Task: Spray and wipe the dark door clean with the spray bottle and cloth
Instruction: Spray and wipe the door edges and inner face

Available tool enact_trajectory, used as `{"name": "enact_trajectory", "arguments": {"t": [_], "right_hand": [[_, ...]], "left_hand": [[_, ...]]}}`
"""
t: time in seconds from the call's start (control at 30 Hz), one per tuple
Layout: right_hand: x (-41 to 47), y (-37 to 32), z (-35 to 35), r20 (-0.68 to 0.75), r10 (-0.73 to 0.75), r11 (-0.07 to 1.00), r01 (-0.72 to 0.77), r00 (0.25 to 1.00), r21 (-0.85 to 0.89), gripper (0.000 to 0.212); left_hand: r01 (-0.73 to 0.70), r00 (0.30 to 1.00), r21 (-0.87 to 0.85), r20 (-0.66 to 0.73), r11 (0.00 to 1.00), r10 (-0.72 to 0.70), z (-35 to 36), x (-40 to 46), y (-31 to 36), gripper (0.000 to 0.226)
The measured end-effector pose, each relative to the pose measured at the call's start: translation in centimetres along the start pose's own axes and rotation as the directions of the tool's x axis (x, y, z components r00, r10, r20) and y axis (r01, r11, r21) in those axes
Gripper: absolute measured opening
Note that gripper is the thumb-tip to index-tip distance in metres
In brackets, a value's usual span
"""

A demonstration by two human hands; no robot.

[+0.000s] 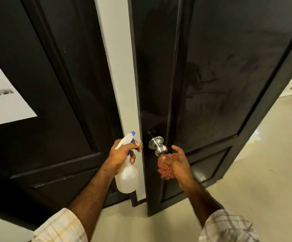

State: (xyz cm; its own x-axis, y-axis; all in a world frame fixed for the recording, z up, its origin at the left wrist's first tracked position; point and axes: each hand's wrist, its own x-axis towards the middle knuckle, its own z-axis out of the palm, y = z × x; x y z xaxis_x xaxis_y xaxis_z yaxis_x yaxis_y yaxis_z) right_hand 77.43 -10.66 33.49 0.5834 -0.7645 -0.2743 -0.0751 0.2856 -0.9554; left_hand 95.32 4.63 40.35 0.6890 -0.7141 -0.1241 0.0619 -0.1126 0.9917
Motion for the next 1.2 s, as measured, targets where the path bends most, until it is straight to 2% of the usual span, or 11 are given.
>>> {"name": "enact_trajectory", "arguments": {"t": [0.1, 0.23, 0.33, 0.4, 0.5, 0.57, 0.63, 0.77, 0.87, 1.0, 1.2], "right_hand": [[-0.5, 0.5, 2.3, -0.014, -0.168, 0.967, 0.162, 0.986, -0.197, 0.065], [-0.5, 1.1, 5.4, -0.193, -0.258, 0.905, 0.167, 0.947, -0.392, 0.049], [-0.4, 1.7, 7.0, -0.22, -0.252, 0.952, 0.2, 0.942, -0.233, 0.027], [-0.5, 1.7, 7.4, -0.245, -0.242, 0.964, 0.203, 0.939, -0.174, 0.023], [-0.6, 1.4, 8.0, -0.322, -0.256, 0.957, 0.194, 0.911, -0.214, 0.02], [-0.5, 1.3, 8.0, -0.335, -0.268, 0.946, 0.181, 0.903, -0.269, 0.027], [-0.6, 1.7, 7.3, -0.318, -0.299, 0.924, 0.19, 0.9, -0.332, 0.034], [-2.8, 2.1, 5.5, -0.333, -0.33, 0.902, 0.192, 0.883, -0.386, 0.028], [-5.5, 2.5, 3.2, -0.337, -0.343, 0.901, 0.206, 0.877, -0.382, 0.023], [-9.2, 3.4, -1.4, -0.347, -0.311, 0.916, 0.182, 0.885, -0.356, 0.031], [-15.0, 4.6, -8.1, -0.416, -0.25, 0.957, 0.157, 0.874, -0.245, 0.036]], "left_hand": [[-0.002, 0.998, 0.042, 0.068, 0.999, -0.001, -1.4, 1.6, -1.1, 0.016], [-0.009, 0.989, 0.077, 0.145, 0.997, -0.003, -3.5, 3.6, -2.4, 0.014], [-0.005, 0.975, 0.046, 0.222, 0.999, -0.005, -5.1, 4.9, -3.2, 0.011], [0.009, 0.969, 0.032, 0.247, 0.999, -0.016, -5.6, 5.3, -3.4, 0.011], [0.019, 0.956, 0.046, 0.291, 0.999, -0.032, -5.8, 5.8, -3.4, 0.01], [0.017, 0.946, 0.035, 0.323, 0.999, -0.028, -5.7, 5.8, -3.2, 0.006], [0.034, 0.932, 0.036, 0.36, 0.999, -0.045, -5.6, 5.9, -3.3, 0.018], [0.049, 0.903, 0.062, 0.423, 0.997, -0.071, -4.7, 5.5, -3.5, 0.066], [0.049, 0.888, 0.065, 0.454, 0.997, -0.073, -3.3, 4.5, -3.6, 0.073], [0.01, 0.862, 0.097, 0.504, 0.995, -0.058, -0.4, 2.1, -3.4, 0.023], [0.006, 0.801, 0.133, 0.592, 0.991, -0.084, 4.3, -2.6, -3.7, 0.011]]}}
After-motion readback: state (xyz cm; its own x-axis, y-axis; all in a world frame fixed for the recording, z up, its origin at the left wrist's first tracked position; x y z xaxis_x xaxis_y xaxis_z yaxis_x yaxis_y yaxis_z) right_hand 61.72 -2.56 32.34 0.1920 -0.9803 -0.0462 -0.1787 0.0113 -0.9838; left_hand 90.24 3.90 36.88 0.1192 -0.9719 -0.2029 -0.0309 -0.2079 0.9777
